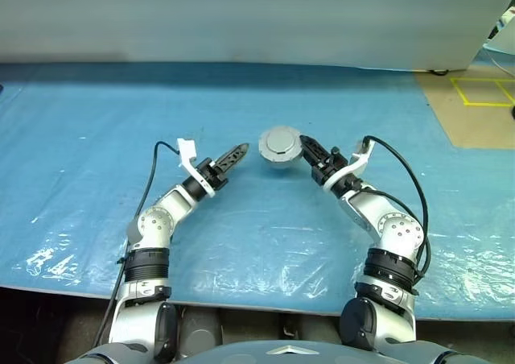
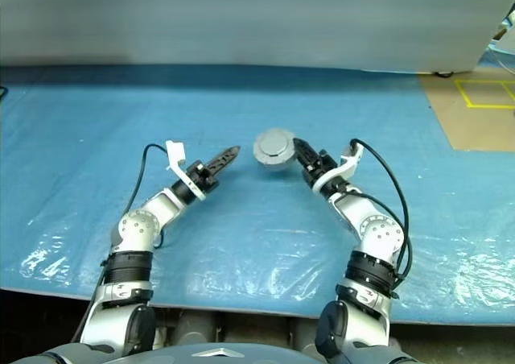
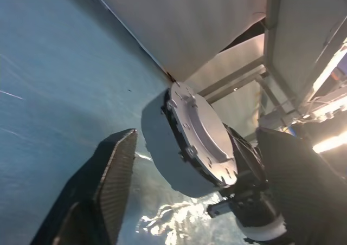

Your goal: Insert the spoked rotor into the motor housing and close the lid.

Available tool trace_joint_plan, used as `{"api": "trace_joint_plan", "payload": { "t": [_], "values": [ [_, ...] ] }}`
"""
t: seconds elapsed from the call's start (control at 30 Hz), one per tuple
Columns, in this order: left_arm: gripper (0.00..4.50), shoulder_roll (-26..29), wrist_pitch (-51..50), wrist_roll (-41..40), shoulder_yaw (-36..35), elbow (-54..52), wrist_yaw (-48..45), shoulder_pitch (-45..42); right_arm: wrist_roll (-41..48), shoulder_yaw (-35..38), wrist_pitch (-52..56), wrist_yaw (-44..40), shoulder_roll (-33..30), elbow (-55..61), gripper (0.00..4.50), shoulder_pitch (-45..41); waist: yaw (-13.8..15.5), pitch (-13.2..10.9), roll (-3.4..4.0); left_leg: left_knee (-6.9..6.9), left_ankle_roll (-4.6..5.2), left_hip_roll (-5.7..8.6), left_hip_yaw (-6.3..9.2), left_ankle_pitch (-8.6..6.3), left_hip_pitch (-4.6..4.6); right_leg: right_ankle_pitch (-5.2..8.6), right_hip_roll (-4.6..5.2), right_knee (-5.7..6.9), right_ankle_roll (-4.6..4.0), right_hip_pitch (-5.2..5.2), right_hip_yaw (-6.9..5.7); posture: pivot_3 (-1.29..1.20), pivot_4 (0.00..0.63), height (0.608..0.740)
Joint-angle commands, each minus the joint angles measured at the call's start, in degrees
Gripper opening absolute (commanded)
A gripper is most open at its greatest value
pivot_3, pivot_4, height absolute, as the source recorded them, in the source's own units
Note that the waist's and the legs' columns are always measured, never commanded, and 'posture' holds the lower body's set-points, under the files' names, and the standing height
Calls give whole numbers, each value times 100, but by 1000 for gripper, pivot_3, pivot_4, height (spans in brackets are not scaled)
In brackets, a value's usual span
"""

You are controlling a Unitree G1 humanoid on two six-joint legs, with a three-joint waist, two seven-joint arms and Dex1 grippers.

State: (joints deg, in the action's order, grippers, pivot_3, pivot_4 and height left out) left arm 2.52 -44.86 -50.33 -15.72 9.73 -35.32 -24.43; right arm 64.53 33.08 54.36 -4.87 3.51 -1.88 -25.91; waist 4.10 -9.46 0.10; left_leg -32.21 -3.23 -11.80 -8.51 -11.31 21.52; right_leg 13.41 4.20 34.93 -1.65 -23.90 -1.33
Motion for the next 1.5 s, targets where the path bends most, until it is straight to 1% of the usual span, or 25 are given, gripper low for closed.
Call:
{"api": "trace_joint_plan", "payload": {
  "t": [0.03, 0.2, 0.43, 0.7, 0.83, 1.1, 1.33, 1.5],
  "values": [
    [4467, -16, -265, -172, -13, -151, 298, -60, 571, -75, -232, -92, 126, 240, 1224, -217, -7, 0, 0, 0, 0, 0, 0, 0, 0, 0, 0, 0, 1, 0, 0, 0, 150, 740],
    [4467, -140, -452, -361, -186, 28, 710, -222, 1047, -296, -119, -158, 175, 444, 1224, -102, -10, 0, 0, 1, 2, 0, 3, 1, 1, -3, -2, -2, 6, 0, 0, 0, 150, 740],
    [4467, -409, -884, -1091, -520, 111, 916, -490, 1139, -683, -85, -249, 38, 465, 1224, 96, -1, 0, 0, -7, -11, 5, 7, -6, 8, -11, -1, -3, 19, 1, 1, 0, 150, 740],
    [4467, -460, -1123, -1467, -681, 118, 1032, -408, 1246, -838, -161, -258, -85, 463, 1224, 203, -3, 0, 0, -11, -11, 5, 10, -6, 11, -13, -1, -3, 23, 1, 1, 0, 150, 740],
    [4467, -395, -1174, -1517, -714, 41, 1069, -324, 1191, -914, -240, -257, -127, 404, 1224, 217, -3, 0, -1, -11, -12, 5, 10, -6, 10, -13, -1, -3, 23, 1, 1, 0, 150, 740],
    [4467, -81, -989, -1392, -830, -75, 1152, 36, 1137, -997, -466, -203, -180, 304, 1224, 179, -5, 0, -1, -14, -12, 5, 12, -6, 12, -14, -1, -3, 25, 1, 1, 0, 150, 740],
    [4467, 60, -1108, -1669, -977, -31, 997, 371, 1173, -981, -646, -156, -187, 225, 1224, 130, -2, 0, -1, -18, -13, 5, 13, -7, 14, -16, -1, -2, 27, 1, 1, 0, 150, 740],
    [4467, -2, -1179, -1838, -924, 40, 1012, 259, 1257, -1012, -622, -172, -201, 258, 1224, 145, 0, 0, -1, -22, -13, 5, 13, -7, 14, -16, -1, 1, 28, 2, 1, 0, 150, 740]
  ]
}}
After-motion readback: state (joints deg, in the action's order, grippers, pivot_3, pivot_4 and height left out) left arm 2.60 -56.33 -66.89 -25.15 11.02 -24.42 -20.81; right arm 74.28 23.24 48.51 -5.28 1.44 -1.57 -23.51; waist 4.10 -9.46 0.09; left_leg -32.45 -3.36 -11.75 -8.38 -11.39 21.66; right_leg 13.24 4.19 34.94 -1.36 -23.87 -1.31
